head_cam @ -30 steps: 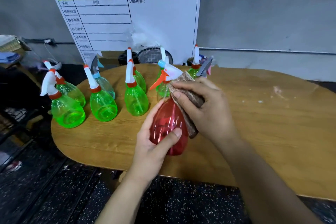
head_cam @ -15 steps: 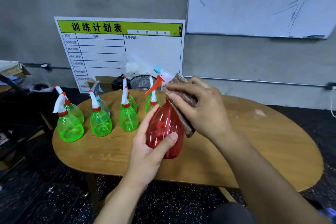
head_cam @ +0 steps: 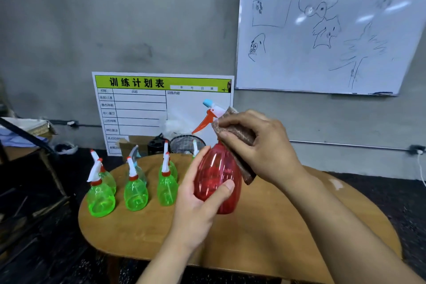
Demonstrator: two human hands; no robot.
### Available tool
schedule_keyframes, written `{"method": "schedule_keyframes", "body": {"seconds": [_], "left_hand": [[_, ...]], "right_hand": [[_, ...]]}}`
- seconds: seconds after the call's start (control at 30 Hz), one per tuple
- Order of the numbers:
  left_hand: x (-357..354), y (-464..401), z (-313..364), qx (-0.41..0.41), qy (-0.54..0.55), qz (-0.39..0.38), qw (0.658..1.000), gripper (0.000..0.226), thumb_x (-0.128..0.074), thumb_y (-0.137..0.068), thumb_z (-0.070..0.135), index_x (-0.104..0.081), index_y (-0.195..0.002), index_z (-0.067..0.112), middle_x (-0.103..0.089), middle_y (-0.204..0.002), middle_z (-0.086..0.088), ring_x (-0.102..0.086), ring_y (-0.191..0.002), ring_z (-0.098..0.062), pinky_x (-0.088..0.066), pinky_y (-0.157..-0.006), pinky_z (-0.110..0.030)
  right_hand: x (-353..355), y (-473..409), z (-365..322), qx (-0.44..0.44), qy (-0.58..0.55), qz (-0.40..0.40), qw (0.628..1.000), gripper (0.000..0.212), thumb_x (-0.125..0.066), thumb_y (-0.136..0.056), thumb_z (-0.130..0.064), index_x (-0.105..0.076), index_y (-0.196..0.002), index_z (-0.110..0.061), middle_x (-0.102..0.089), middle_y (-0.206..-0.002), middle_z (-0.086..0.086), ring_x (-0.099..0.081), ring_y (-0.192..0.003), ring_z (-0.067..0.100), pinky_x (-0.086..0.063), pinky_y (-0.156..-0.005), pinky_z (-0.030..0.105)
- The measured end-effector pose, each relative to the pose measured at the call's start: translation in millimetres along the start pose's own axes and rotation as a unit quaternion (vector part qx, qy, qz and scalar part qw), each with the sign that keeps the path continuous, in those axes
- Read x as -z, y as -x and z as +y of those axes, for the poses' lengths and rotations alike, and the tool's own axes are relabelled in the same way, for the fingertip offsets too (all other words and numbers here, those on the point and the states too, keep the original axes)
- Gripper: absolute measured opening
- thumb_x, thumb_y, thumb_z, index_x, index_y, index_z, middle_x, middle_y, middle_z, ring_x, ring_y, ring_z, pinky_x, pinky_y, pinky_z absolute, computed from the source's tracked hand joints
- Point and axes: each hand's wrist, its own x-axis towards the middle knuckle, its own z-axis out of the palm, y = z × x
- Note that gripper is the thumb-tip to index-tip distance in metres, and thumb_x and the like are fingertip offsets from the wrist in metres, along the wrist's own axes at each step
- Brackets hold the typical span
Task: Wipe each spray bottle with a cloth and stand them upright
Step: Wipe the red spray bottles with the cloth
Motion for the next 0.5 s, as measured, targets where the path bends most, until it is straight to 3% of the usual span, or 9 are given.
{"method": "schedule_keyframes", "body": {"seconds": [0.07,0.2,0.4,0.5], "left_hand": [[-1,-1,6,-0.005,-0.003,0.002,1.000,0.079,-0.086,-0.072,0.024,-0.056,-0.145,0.026,-0.072,-0.129,0.019,-0.070,-0.118,-0.006,-0.055,-0.091,-0.017],[-4,-1,13,-0.017,-0.020,0.000,1.000,0.083,-0.087,-0.068,0.038,-0.057,-0.145,0.029,-0.070,-0.134,0.014,-0.069,-0.122,-0.009,-0.055,-0.097,-0.020],[-10,0,22,-0.027,-0.026,0.012,0.999,0.077,-0.084,-0.067,0.043,-0.058,-0.139,0.035,-0.071,-0.130,0.020,-0.068,-0.122,-0.005,-0.051,-0.097,-0.015],[-11,2,22,-0.030,-0.028,0.008,0.999,0.083,-0.085,-0.068,0.042,-0.057,-0.144,0.031,-0.070,-0.133,0.017,-0.068,-0.123,-0.008,-0.054,-0.099,-0.020]], "right_hand": [[5,-5,-5,0.013,0.015,0.001,1.000,0.021,-0.070,-0.093,-0.047,-0.075,-0.111,-0.038,-0.070,-0.102,-0.014,-0.069,-0.095,0.010,-0.056,-0.081,0.044],[12,-19,-15,0.006,0.029,0.086,0.996,0.021,-0.072,-0.094,-0.044,-0.076,-0.113,-0.035,-0.072,-0.108,-0.013,-0.070,-0.098,0.011,-0.057,-0.083,0.043],[4,-23,-36,0.085,0.072,-0.017,0.994,0.023,-0.067,-0.093,-0.051,-0.077,-0.111,-0.040,-0.070,-0.102,-0.013,-0.071,-0.090,0.015,-0.057,-0.071,0.042],[15,-31,-33,0.051,0.086,0.077,0.992,0.019,-0.071,-0.093,-0.049,-0.077,-0.108,-0.039,-0.070,-0.099,-0.011,-0.071,-0.088,0.014,-0.057,-0.070,0.040]]}}
